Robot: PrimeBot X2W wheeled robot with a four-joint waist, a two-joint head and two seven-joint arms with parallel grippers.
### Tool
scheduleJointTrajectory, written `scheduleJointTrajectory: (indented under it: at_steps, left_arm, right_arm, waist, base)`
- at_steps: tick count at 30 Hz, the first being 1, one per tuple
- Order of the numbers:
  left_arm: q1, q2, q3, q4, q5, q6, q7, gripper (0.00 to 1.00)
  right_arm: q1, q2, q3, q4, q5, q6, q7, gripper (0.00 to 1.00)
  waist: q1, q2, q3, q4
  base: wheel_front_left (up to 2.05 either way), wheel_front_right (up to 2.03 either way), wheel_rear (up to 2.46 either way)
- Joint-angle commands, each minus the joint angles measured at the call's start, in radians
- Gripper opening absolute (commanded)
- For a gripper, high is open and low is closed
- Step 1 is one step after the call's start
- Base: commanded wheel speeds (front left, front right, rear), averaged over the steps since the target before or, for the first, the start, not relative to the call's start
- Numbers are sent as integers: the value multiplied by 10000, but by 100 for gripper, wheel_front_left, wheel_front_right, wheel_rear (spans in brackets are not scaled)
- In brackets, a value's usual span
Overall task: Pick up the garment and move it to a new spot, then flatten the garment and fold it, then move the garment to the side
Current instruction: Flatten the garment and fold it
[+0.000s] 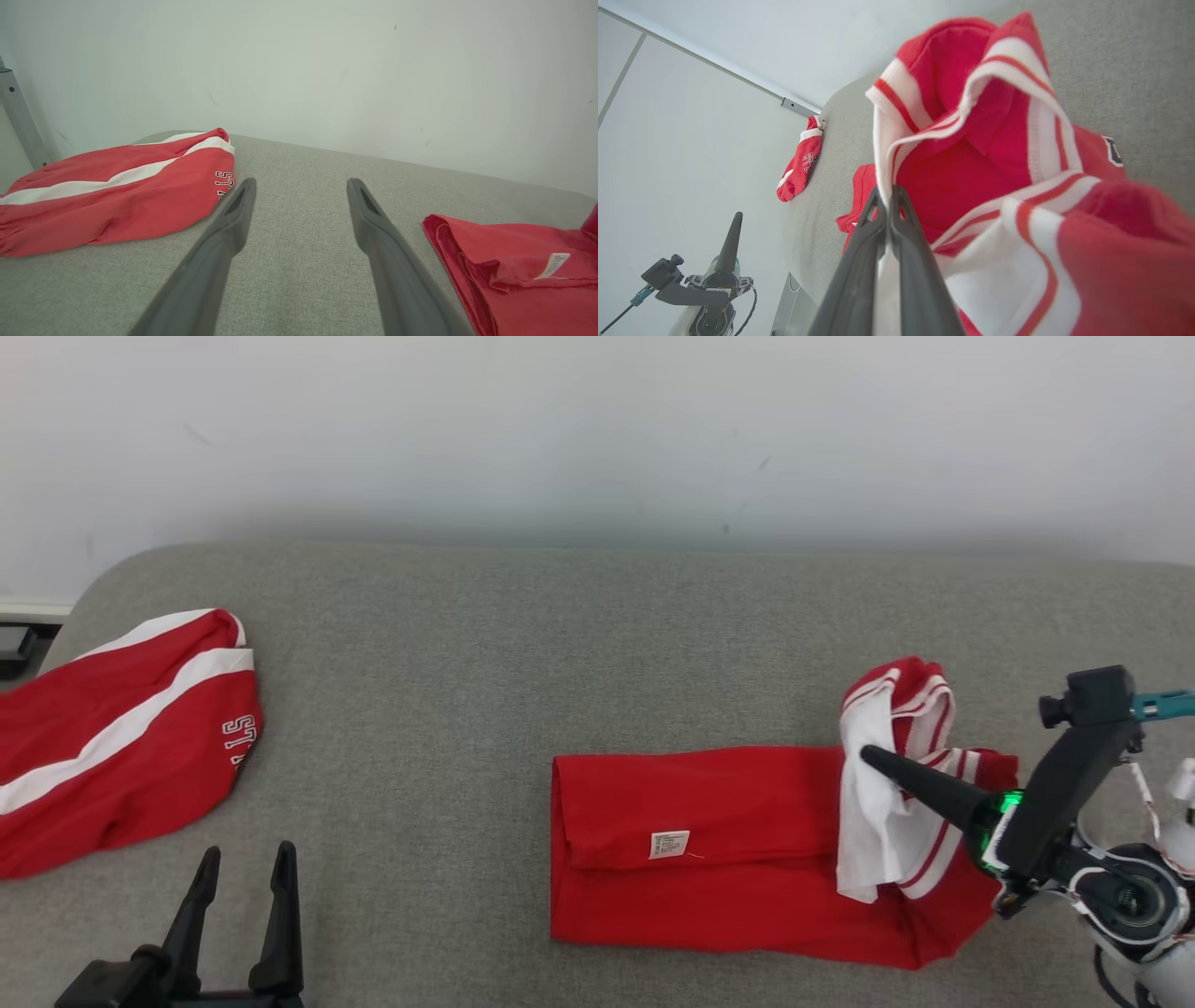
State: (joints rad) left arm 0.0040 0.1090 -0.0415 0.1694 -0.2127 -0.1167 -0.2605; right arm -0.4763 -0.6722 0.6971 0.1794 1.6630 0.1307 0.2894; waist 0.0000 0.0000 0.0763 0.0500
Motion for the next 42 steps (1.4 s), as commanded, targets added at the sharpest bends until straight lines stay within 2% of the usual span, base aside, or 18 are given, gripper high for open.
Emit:
scheduleJointTrajectory:
  at_steps: [1, 15, 21, 38, 39, 40, 42]
  left_arm:
    - [-134, -8, 0, 41, 40, -31, -56, 100]
    - [-397, -175, -146, 236, 82, -115, -56, 100]
    - [-507, -205, -220, 346, 41, -142, -54, 100]
    - [-633, -278, -311, 517, 20, -122, -56, 100]
    - [-634, -275, -312, 517, 18, -122, -55, 100]
    - [-640, -271, -321, 521, 14, -122, -55, 100]
    - [-660, -250, -342, 526, -12, -123, -56, 100]
  right_arm:
    - [-101, 139, 53, 20, -47, -2, 40, 0]
    - [-732, 1998, 614, 777, -572, -2, -72, 0]
    - [-1000, 2605, 872, 1189, -866, -2, -76, 0]
    - [-1253, 3339, 1332, 2337, -1343, -2, -366, 0]
    - [-1259, 3349, 1319, 2350, -1317, -2, -387, 28]
    - [-1252, 3365, 1294, 2363, -1267, -2, -404, 100]
    - [-1263, 3354, 1209, 2326, -1213, -2, -461, 100]
  waist:
    - [0, 0, 33, 163]
    - [0, 0, 138, 629]
    - [0, 0, 215, 779]
    - [0, 0, 288, 1069]
    - [0, 0, 298, 1070]
    - [0, 0, 307, 1073]
    - [0, 0, 316, 1078]
  base:
    - [0, 0, 0]
    - [0, 0, 0]
    - [0, 0, 0]
    - [0, 0, 0]
    - [0, 0, 0]
    - [0, 0, 0]
    - [0, 0, 0]
